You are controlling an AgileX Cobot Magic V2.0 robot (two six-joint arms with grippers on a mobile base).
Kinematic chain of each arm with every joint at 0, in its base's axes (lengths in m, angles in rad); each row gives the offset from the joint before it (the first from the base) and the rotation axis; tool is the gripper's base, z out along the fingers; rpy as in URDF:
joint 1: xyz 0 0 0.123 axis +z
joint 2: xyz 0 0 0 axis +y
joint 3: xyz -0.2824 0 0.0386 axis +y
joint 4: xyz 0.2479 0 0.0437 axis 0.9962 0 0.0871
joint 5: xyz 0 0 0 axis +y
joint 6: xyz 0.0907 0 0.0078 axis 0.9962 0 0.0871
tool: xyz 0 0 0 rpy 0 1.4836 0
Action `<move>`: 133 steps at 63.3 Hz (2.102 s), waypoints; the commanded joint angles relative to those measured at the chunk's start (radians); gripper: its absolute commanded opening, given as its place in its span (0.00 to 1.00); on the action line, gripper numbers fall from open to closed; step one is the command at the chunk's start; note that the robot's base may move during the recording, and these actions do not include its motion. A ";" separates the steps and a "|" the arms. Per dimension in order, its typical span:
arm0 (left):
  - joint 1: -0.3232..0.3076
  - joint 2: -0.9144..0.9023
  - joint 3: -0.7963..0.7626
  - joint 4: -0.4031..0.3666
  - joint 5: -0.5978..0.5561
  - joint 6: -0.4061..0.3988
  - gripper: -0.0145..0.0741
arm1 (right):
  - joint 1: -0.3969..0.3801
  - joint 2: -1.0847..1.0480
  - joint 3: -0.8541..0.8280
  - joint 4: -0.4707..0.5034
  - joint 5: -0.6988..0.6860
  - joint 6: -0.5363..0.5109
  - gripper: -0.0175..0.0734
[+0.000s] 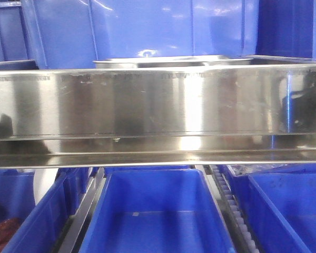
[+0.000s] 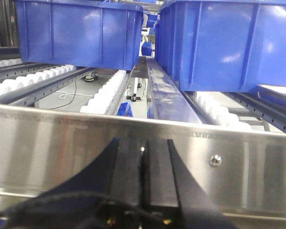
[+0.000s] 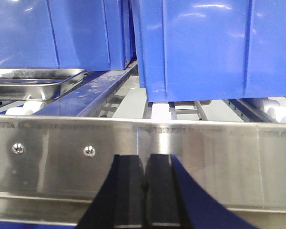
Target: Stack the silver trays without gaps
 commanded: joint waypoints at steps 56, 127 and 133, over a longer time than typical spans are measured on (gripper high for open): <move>-0.163 0.576 -0.925 -0.129 0.531 0.296 0.61 | 0.007 0.419 -0.765 0.043 0.306 0.004 0.88; -0.525 1.732 -1.893 0.164 1.048 -0.363 0.61 | 0.338 1.562 -1.770 -0.109 0.978 0.253 0.88; -0.495 1.761 -1.901 0.141 1.046 -0.372 0.61 | 0.319 1.615 -1.787 -0.103 0.983 0.259 0.88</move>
